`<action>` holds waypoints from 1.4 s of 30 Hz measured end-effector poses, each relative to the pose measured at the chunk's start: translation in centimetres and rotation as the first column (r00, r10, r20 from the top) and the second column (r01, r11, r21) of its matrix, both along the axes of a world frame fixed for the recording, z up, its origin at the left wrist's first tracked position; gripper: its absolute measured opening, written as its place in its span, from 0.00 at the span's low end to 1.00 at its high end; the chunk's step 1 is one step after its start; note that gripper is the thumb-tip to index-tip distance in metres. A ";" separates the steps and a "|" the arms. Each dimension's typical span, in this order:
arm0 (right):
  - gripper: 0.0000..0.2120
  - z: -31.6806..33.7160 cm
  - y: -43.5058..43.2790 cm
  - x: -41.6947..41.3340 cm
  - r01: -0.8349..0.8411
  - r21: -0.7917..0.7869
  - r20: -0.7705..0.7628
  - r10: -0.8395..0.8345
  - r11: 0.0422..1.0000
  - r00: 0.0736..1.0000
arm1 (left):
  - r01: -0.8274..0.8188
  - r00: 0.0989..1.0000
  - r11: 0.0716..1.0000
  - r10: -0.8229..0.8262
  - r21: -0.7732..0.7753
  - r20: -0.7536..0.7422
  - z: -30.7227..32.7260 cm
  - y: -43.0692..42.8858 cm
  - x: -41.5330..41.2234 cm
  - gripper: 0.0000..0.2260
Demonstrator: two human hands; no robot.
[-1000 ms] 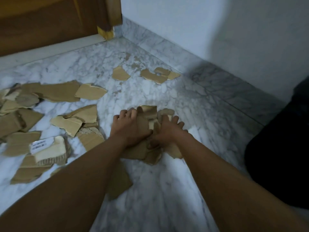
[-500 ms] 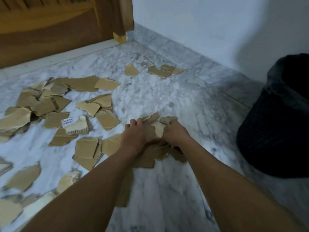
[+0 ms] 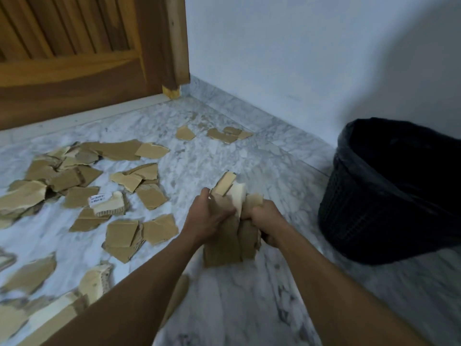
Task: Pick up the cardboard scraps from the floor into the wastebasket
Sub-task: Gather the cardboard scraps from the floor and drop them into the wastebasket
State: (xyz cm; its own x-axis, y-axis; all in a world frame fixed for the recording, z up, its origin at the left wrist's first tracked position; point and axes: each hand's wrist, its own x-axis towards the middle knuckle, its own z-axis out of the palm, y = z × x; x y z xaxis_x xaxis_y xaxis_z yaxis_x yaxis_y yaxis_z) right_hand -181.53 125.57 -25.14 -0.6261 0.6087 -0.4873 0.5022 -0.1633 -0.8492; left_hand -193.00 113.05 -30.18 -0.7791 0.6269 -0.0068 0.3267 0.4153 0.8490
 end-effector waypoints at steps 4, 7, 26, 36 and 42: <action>0.07 7.2 2.2 0.7 -0.012 0.122 -0.056 0.019 0.992 0.998 | 0.045 0.998 0.988 -0.037 0.145 -0.058 6.4 2.6 -0.4 0.25; 0.08 13.8 4.2 2.0 0.003 0.196 -0.106 0.018 0.981 0.994 | 0.104 0.989 0.954 -0.069 0.281 -0.133 12.8 5.7 0.2 0.25; 0.23 25.1 19.2 20.0 0.394 0.437 -0.198 -0.341 0.809 0.919 | 0.373 0.921 0.916 -0.346 0.148 -0.177 24.0 25.9 14.9 0.23; 0.14 24.8 18.5 18.3 0.221 0.643 0.011 -0.297 0.734 0.955 | 0.366 0.925 0.923 -0.348 0.116 -0.150 24.1 22.1 13.5 0.16; 0.26 24.4 15.1 10.2 0.112 0.753 0.045 -0.221 0.648 0.974 | 0.234 0.961 0.965 -0.212 0.117 -0.176 22.5 15.3 6.3 0.13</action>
State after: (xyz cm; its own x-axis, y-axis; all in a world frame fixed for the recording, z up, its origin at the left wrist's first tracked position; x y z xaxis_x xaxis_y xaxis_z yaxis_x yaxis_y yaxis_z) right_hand -171.28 140.62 -0.75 -0.4465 0.8879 0.1107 0.6367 0.4023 -0.6579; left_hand -186.66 128.36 -7.65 -0.6033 0.7711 0.2038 0.5344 0.2011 0.8210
